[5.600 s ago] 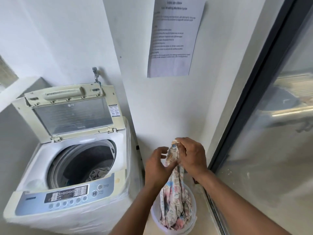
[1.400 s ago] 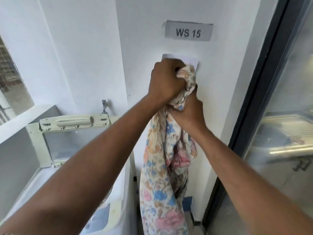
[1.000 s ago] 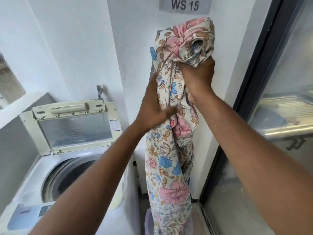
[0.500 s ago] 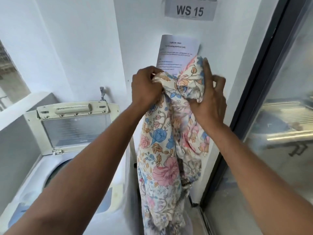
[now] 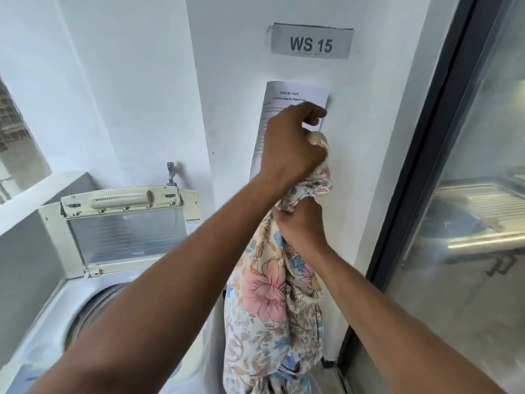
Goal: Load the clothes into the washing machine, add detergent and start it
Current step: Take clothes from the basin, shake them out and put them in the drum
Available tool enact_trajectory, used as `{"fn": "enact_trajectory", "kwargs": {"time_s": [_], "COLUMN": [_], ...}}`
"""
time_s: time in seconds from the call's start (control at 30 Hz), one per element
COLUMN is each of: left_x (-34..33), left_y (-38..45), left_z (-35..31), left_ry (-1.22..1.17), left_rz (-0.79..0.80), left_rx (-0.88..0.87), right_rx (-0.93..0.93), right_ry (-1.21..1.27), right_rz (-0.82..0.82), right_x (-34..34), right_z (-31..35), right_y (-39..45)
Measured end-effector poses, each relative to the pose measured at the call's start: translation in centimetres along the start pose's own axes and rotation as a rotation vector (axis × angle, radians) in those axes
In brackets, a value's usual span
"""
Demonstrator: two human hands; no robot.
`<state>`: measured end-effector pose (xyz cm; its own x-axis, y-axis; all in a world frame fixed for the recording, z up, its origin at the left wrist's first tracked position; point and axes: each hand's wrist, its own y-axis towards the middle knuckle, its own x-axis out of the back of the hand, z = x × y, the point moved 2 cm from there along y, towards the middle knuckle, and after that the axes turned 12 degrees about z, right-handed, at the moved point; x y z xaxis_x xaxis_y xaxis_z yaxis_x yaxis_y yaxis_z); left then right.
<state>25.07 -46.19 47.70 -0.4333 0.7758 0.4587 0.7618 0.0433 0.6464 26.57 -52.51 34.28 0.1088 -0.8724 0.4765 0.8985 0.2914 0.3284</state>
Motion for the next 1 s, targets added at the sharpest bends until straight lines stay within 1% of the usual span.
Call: {"fn": "enact_trajectory", "kwargs": {"time_s": [0.07, 0.13, 0.2, 0.3, 0.37, 0.43, 0.5, 0.53, 0.6, 0.67, 0.73, 0.83, 0.87, 0.93, 0.97, 1.0], "left_x": [0.0, 0.4, 0.3, -0.7, -1.2, -1.2, -0.2, 0.4, 1.6, 2.5, 3.3, 3.8, 3.8, 3.7, 3.6, 3.4], "left_y": [-0.6, -1.9, -4.1, -8.4, -10.4, -10.8, -10.0, -9.5, -8.3, -7.3, -6.1, -4.0, -3.4, -2.3, -2.0, -1.6], "left_z": [0.5, 2.2, 5.2, 9.3, 10.3, 10.8, 11.0, 11.1, 10.9, 10.3, 10.0, 9.7, 9.4, 8.6, 8.2, 7.9], "left_ry": [-0.060, -0.071, -0.133, -0.209, -0.180, -0.145, -0.092, -0.052, 0.014, 0.024, 0.006, -0.049, -0.054, -0.049, -0.044, -0.049], "left_rz": [0.100, 0.197, 0.238, 0.288, 0.274, 0.167, 0.063, 0.042, 0.042, 0.053, 0.038, 0.006, 0.004, 0.005, 0.007, 0.010], "left_rx": [-0.075, -0.118, -0.072, 0.048, 0.121, 0.202, 0.243, 0.247, 0.252, 0.243, 0.232, 0.218, 0.206, 0.163, 0.138, 0.113], "right_rx": [-0.086, -0.126, -0.120, -0.170, -0.193, -0.220, -0.245, -0.236, -0.203, -0.222, -0.286, -0.444, -0.502, -0.578, -0.558, -0.474], "right_ry": [0.175, 0.381, 0.604, 0.940, 1.099, 1.203, 1.205, 1.194, 1.150, 1.034, 0.856, 0.625, 0.588, 0.466, 0.379, 0.328], "right_rz": [-0.094, -0.163, -0.216, -0.266, -0.251, -0.205, -0.174, -0.170, -0.170, -0.224, -0.245, -0.133, -0.136, -0.257, -0.303, -0.311], "right_x": [0.5, 1.2, 2.1, 3.6, 4.1, 4.3, 4.5, 4.7, 5.1, 5.5, 5.6, 4.8, 4.5, 4.2, 4.3, 4.4], "right_z": [-0.3, -0.1, 0.6, 1.9, 2.6, 3.1, 3.2, 2.9, 2.2, 1.1, -0.3, -2.2, -2.6, -3.5, -3.7, -3.9], "right_y": [0.6, 1.3, 2.0, 3.4, 4.3, 4.8, 4.7, 4.6, 4.1, 3.3, 2.4, 0.7, 0.3, -0.1, -0.2, -0.1]}}
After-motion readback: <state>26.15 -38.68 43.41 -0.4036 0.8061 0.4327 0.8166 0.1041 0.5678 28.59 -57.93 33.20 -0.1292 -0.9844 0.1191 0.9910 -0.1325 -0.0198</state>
